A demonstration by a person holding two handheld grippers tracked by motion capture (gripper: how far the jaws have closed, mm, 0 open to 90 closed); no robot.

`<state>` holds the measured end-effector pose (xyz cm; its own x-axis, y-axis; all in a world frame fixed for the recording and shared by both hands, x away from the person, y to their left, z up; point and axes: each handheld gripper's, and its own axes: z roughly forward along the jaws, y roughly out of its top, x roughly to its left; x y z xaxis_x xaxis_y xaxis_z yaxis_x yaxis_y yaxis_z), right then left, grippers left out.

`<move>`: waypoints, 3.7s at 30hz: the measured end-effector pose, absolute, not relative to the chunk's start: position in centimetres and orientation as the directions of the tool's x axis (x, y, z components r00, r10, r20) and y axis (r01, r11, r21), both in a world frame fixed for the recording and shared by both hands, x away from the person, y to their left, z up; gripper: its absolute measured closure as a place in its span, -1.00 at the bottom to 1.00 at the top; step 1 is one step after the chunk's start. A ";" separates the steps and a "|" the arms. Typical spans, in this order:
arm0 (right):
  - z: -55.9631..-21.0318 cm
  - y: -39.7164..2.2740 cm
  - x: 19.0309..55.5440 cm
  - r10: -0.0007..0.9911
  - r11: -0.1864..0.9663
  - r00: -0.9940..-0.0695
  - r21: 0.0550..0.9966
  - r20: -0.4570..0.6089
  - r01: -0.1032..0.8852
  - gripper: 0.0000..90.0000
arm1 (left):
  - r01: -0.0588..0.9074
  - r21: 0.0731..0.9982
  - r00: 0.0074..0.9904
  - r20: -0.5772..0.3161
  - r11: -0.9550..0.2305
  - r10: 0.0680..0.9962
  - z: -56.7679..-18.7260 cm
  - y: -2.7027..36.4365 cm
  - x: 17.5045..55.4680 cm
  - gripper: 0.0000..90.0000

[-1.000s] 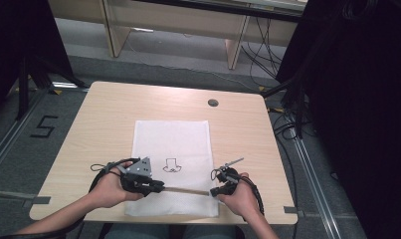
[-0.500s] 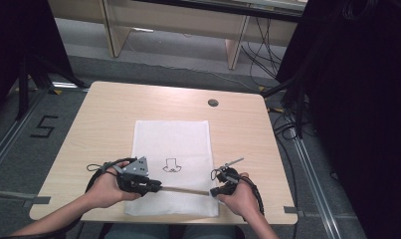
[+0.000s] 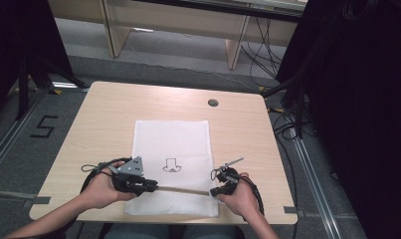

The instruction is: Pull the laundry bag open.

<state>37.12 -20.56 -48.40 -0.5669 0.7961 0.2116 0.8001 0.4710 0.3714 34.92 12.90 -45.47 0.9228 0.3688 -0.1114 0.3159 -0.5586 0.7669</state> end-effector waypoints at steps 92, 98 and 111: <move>-48.4 -20.7 37.2 0.799 0.473 -0.565 0.365 0.205 0.802 1.00 | 0.458 0.741 0.831 -0.161 -0.491 0.533 -47.7 22.6 33.6 0.82; -48.4 -20.7 36.9 0.788 0.473 -0.577 0.388 0.215 0.791 0.99 | 0.480 0.741 0.819 -0.186 -0.470 0.543 -48.3 22.5 33.5 0.80; -47.5 -20.2 36.4 0.794 0.469 -0.584 0.444 0.167 0.764 0.71 | 0.450 0.842 0.749 -0.174 -0.298 0.639 -46.2 20.3 34.7 0.18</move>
<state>36.44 -20.17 -47.55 -0.5844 0.7941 0.1670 0.7637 0.4687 0.4439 34.71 20.29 -46.17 0.7492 0.6390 -0.1743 0.4497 -0.2975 0.8422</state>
